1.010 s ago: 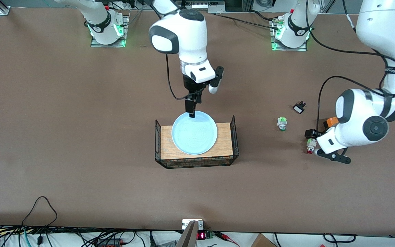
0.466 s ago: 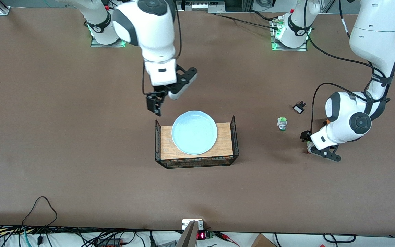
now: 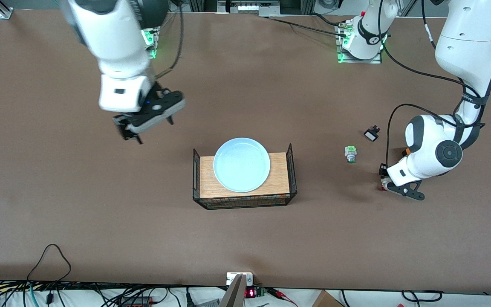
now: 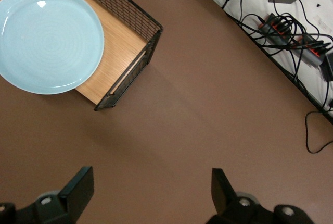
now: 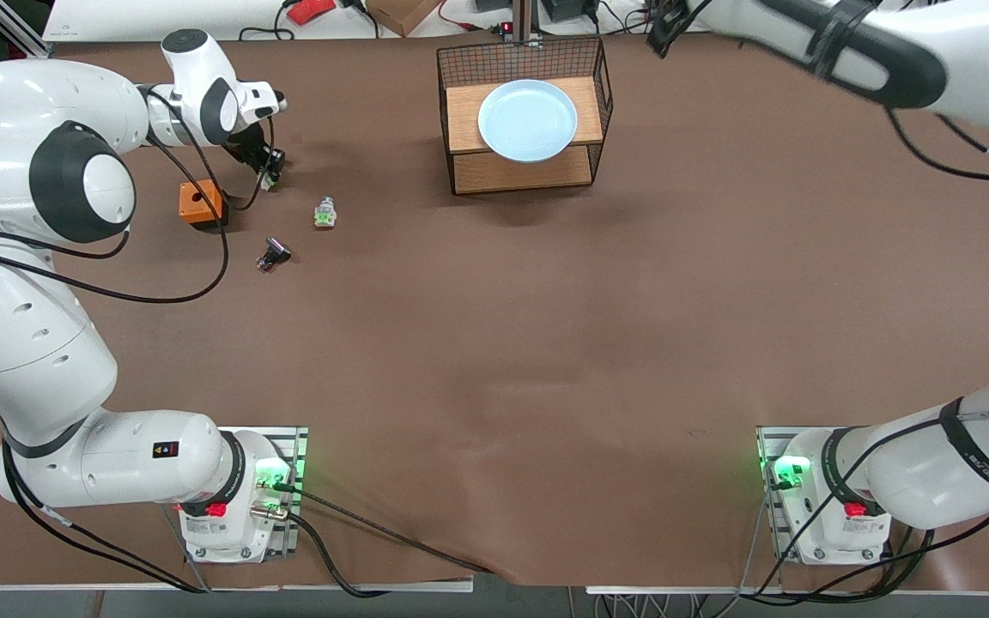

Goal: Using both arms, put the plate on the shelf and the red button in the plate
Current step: 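Retract the right gripper while the left gripper grasps the red switch, then carry the red switch with the left gripper onto the plate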

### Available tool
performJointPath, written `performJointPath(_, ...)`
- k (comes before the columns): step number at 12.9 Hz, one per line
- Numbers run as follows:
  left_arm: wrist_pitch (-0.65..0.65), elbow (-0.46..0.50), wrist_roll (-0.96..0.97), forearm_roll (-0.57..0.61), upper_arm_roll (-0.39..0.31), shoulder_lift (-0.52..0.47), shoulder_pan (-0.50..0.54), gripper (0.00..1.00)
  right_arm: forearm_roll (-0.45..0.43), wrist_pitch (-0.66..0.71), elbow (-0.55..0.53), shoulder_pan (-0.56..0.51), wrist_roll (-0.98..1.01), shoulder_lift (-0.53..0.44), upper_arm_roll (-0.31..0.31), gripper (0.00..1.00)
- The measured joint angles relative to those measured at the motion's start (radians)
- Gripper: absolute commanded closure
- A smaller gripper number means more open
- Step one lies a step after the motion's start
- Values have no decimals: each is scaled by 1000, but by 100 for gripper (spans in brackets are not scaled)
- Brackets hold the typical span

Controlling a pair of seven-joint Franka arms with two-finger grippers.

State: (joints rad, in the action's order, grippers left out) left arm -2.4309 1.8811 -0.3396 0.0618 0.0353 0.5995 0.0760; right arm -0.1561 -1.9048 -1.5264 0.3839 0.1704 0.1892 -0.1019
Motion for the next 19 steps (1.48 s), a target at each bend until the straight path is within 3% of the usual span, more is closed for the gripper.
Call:
performJointPath(3, 73, -22, -51, 0, 9, -21, 2, 86, 94, 59, 30, -112, -39, -13, 10, 0)
performJointPath(5, 193, -71, -60, 0, 26, -71, -3, 85, 118, 126, 32, -187, -60, -29, 19, 0)
performJointPath(9, 611, -333, -32, -2, 138, -150, -20, 83, 121, 207, 33, -298, -128, -58, 28, 0)
performJointPath(11, 732, -454, 55, -19, 190, -157, -55, 83, 125, 236, 33, -332, -187, -75, 35, 0)
performJointPath(15, 795, -599, 236, -53, 229, -156, -198, 82, 160, 289, 11, -348, -283, -128, 55, 0)
performJointPath(19, 788, -719, 634, -54, 227, -90, -456, 82, 172, 296, -91, -382, -288, -221, 54, 0)
